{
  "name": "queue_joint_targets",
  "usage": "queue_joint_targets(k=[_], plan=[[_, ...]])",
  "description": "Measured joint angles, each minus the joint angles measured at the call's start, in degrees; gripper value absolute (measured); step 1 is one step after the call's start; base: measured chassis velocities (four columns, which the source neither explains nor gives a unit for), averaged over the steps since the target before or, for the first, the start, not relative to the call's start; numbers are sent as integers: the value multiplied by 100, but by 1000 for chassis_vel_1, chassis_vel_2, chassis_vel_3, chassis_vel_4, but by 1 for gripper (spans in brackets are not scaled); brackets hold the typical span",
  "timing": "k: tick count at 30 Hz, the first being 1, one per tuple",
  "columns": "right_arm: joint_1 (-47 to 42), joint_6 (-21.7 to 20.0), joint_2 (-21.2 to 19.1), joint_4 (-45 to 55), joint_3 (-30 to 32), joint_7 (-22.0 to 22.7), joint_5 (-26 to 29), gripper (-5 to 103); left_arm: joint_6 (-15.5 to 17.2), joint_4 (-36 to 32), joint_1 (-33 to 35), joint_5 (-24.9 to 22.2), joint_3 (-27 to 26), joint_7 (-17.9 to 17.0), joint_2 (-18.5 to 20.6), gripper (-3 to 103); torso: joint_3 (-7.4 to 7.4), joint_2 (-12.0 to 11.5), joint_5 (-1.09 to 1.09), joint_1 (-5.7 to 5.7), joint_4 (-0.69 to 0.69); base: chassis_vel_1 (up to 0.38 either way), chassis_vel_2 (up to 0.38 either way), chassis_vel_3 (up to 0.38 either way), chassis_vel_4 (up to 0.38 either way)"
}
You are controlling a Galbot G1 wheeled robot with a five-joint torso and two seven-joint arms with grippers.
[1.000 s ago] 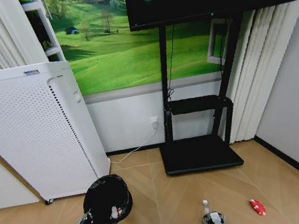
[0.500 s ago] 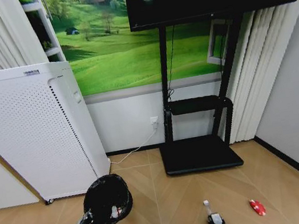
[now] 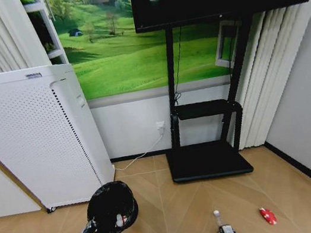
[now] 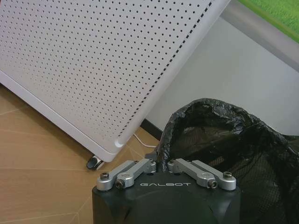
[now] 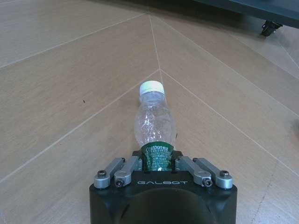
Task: Pick up the trash bin and place the garbage on the floor into it.
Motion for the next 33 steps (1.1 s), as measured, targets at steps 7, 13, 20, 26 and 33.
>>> queue_joint_targets(k=[7, 13, 20, 26, 33], plan=[[-31, -16, 11, 42, 1, 1, 9, 25, -3, -2, 11, 5, 0, 7, -3, 5, 0, -1, 0, 0, -1, 0, 0, 0, 0], [-53, -17, 14, 72, 2, 5, 28, 25, -3, 27, -44, 6, 23, 8, 55, 5, 0, -1, 1, 0, 0, 0, 0, 0, 0], [-376, -78, -53, 845, 111, -5, 600, 25, -1, 425, -345, 123, 221, 59, 283, 5, 4, -4, 13, 1, -2, 0, 0, 0, 0], [-872, -10, -326, 2099, 320, -10, 890, 24, -3, 1066, -804, 419, 559, 171, 555, 5, 3, -4, 5, 1, -1, 0, 0, 0, 0], [-1238, 149, -682, 3205, 372, -52, 1108, 24, -58, 1481, -1095, 727, 926, 388, 808, 5, 1, -3, 2, 1, -2, 0, 0, 0, 0]])
